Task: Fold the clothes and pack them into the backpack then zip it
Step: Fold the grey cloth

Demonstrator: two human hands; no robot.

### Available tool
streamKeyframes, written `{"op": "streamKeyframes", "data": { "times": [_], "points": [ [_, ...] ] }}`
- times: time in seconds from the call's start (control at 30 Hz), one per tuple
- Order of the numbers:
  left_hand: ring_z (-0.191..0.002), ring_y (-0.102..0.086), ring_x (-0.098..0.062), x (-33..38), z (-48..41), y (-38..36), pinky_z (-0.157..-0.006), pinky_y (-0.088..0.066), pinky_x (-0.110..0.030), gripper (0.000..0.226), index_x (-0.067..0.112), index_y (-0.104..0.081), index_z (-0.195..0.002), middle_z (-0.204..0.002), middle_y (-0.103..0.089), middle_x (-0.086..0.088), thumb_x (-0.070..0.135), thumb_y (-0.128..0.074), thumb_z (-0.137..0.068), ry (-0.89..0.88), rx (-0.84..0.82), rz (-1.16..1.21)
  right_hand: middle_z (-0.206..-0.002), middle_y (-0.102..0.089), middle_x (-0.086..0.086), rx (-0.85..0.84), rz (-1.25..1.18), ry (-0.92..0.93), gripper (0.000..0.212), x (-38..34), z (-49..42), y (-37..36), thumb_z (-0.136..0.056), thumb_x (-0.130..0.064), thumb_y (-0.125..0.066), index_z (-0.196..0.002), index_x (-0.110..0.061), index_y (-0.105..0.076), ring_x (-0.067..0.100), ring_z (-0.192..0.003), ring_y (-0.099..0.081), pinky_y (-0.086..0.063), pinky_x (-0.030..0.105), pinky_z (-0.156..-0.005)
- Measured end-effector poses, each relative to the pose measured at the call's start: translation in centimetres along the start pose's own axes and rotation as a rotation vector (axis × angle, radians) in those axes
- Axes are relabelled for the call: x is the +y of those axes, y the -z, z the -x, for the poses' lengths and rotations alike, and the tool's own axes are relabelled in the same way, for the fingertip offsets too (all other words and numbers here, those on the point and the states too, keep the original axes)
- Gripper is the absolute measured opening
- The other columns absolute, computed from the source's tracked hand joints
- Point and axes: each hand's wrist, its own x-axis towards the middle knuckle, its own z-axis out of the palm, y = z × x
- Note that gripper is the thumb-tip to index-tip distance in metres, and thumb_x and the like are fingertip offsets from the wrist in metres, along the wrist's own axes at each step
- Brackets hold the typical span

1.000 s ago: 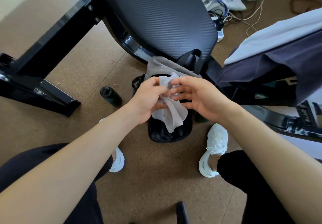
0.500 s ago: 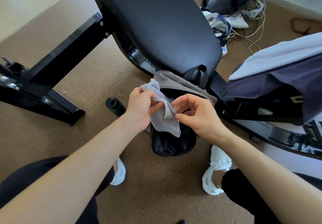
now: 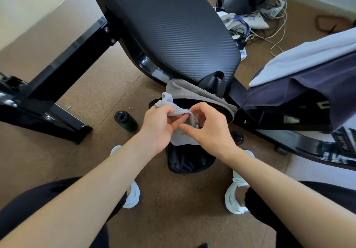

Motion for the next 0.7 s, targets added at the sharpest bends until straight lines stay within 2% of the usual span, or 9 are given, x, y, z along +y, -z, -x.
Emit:
{"op": "streamKeyframes", "data": {
  "times": [0.1, 0.17, 0.23, 0.3, 0.37, 0.47, 0.53, 0.6, 0.7],
  "points": [
    [-0.070, -0.075, -0.023, 0.2, 0.0, 0.5, -0.070, -0.064, -0.034, 0.022, 0.000, -0.055, -0.114, -0.087, -0.066, -0.019, -0.008, -0.045, -0.095, -0.002, 0.004, -0.020, -0.084, -0.066, -0.006, 0.019, 0.017, 0.019, 0.013, 0.6, -0.2, 0.3, -0.085, -0.013, -0.073, -0.095, -0.020, -0.070, 0.012, -0.077, -0.061, -0.054, 0.039, -0.073],
    [-0.070, -0.075, -0.023, 0.1, 0.0, 0.8, -0.069, -0.064, -0.034, 0.016, 0.002, -0.057, -0.109, -0.083, -0.068, -0.015, -0.002, -0.050, -0.095, 0.037, 0.006, -0.071, -0.085, -0.067, -0.006, 0.036, 0.033, 0.012, 0.014, 0.9, -0.5, 0.8, -0.086, -0.007, -0.072, -0.092, -0.019, -0.072, 0.012, -0.078, -0.062, -0.055, 0.038, -0.076],
    [-0.067, -0.074, -0.021, -0.1, 0.1, 1.4, -0.061, -0.061, -0.032, 0.009, 0.007, -0.060, -0.102, -0.083, -0.065, -0.009, 0.011, -0.059, -0.094, 0.086, 0.048, -0.223, -0.086, -0.068, -0.006, 0.076, 0.030, 0.024, 0.017, 1.1, -1.1, 1.7, -0.085, -0.002, -0.070, -0.091, -0.019, -0.071, 0.012, -0.080, -0.062, -0.054, 0.036, -0.078],
    [-0.062, -0.072, -0.019, -0.2, 0.2, 2.0, -0.055, -0.057, -0.029, 0.014, 0.014, -0.063, -0.092, -0.082, -0.059, -0.004, 0.027, -0.067, -0.091, 0.131, 0.086, -0.473, -0.088, -0.069, -0.006, 0.106, 0.012, 0.047, 0.017, 1.0, -1.7, 3.0, -0.086, 0.000, -0.068, -0.091, -0.017, -0.070, 0.011, -0.083, -0.063, -0.053, 0.035, -0.078],
    [-0.056, -0.066, -0.018, -0.5, 0.2, 2.5, -0.054, -0.051, -0.027, 0.031, 0.015, -0.059, -0.076, -0.072, -0.058, -0.002, 0.041, -0.070, -0.089, 0.115, 0.087, -0.759, -0.091, -0.071, -0.006, 0.090, -0.049, 0.052, 0.016, 0.8, -2.0, 4.0, -0.089, 0.000, -0.064, -0.094, -0.015, -0.068, 0.012, -0.087, -0.066, -0.056, 0.040, -0.079],
    [-0.052, -0.055, -0.017, -1.0, -0.3, 3.3, -0.057, -0.043, -0.032, 0.042, 0.016, -0.051, -0.062, -0.057, -0.051, 0.000, 0.042, -0.070, -0.088, -0.095, 0.075, -0.949, -0.093, -0.072, -0.002, 0.027, -0.153, 0.042, 0.018, 0.6, -2.2, 4.6, -0.091, 0.002, -0.061, -0.097, -0.013, -0.068, 0.018, -0.090, -0.069, -0.060, 0.048, -0.077],
    [-0.059, -0.054, -0.016, -1.1, -0.7, 3.6, -0.064, -0.046, -0.039, 0.029, 0.014, -0.055, -0.070, -0.063, -0.055, 0.001, 0.029, -0.072, -0.088, -0.282, 0.021, -0.974, -0.089, -0.071, -0.002, 0.010, -0.146, 0.066, 0.017, 0.6, -2.1, 4.7, -0.090, 0.001, -0.062, -0.095, -0.014, -0.067, 0.019, -0.087, -0.070, -0.059, 0.049, -0.078],
    [-0.078, -0.059, -0.011, -1.0, -1.0, 3.5, -0.079, -0.051, -0.035, 0.012, 0.019, -0.064, -0.093, -0.088, -0.063, 0.004, 0.013, -0.072, -0.087, -0.378, -0.082, -1.005, -0.087, -0.070, -0.003, 0.008, -0.117, 0.093, 0.015, 0.3, -1.9, 4.8, -0.089, -0.001, -0.064, -0.094, -0.015, -0.067, 0.017, -0.084, -0.069, -0.057, 0.046, -0.079],
    [-0.103, -0.057, 0.005, -1.4, -1.4, 3.1, -0.090, -0.046, -0.020, 0.039, 0.021, -0.066, -0.119, -0.116, -0.064, 0.006, 0.001, -0.071, -0.085, -0.412, -0.290, -1.126, -0.088, -0.070, -0.002, 0.014, -0.111, 0.121, 0.013, 0.0, -1.7, 5.3, -0.089, -0.001, -0.065, -0.096, -0.012, -0.068, 0.012, -0.082, -0.066, -0.056, 0.036, -0.077]
  ]
}}
